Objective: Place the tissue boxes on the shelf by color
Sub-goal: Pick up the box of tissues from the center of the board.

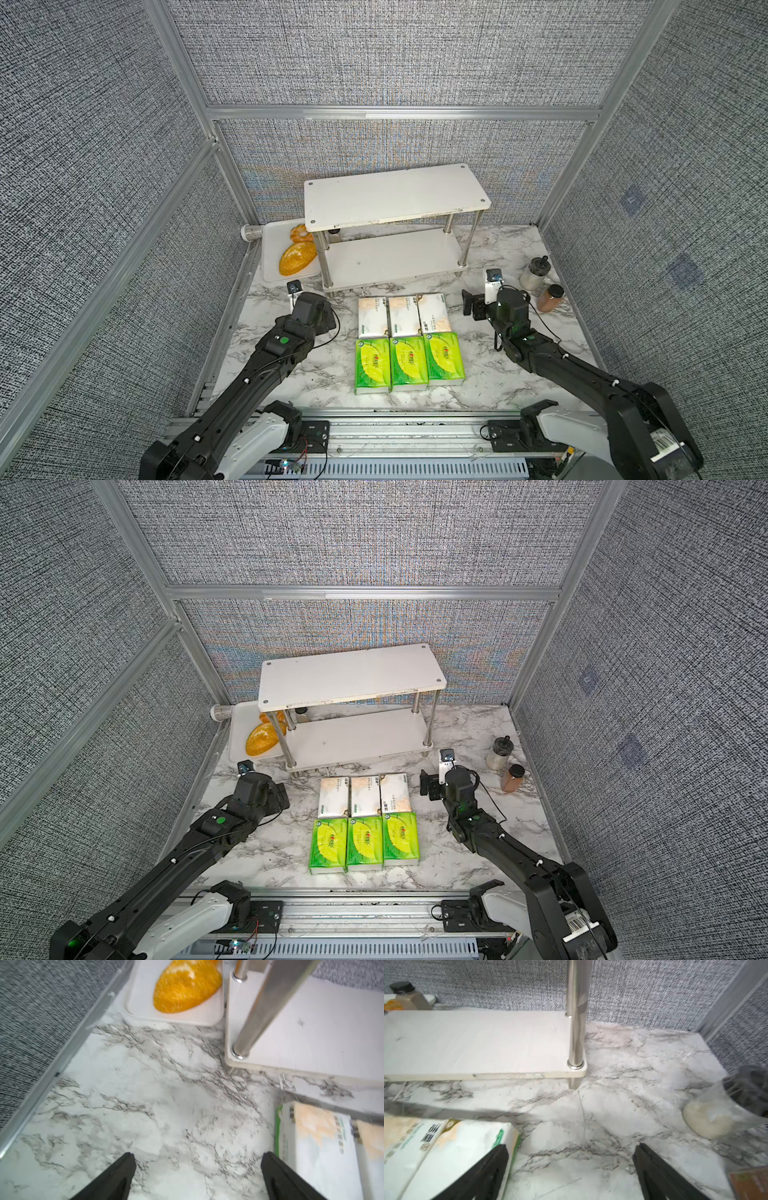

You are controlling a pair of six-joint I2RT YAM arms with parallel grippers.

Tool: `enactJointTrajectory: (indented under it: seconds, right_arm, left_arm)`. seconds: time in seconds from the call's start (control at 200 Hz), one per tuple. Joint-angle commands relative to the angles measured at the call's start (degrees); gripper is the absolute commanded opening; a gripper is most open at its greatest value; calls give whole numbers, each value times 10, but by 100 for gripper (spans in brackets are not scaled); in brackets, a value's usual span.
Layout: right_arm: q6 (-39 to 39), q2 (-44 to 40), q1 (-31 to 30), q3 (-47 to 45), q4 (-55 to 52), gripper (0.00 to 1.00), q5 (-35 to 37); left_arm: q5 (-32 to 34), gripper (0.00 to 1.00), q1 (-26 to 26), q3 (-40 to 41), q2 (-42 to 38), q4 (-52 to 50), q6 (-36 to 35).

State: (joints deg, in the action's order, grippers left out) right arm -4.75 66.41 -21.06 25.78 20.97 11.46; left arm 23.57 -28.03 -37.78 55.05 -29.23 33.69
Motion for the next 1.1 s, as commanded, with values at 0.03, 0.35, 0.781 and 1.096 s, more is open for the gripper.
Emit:
enactJointTrajectory:
  seconds: [0.03,0.35,0.781,1.096]
  right_arm:
    - [-40,7,-32,10,-41,99,6]
    - [-119,62,-100,39,-55,99,-2]
    - [-131,65,-104,40,-72,99,15]
    - [-133,72,-102,25,-57,99,11]
  left_arm:
    - [7,99,-62,-38,64,-21,0]
    - [-41,99,-166,-126,205,-1,40]
    - [-19,99,-215,-204,345,11,92]
    - [4,99,-213,-200,377,-8,109]
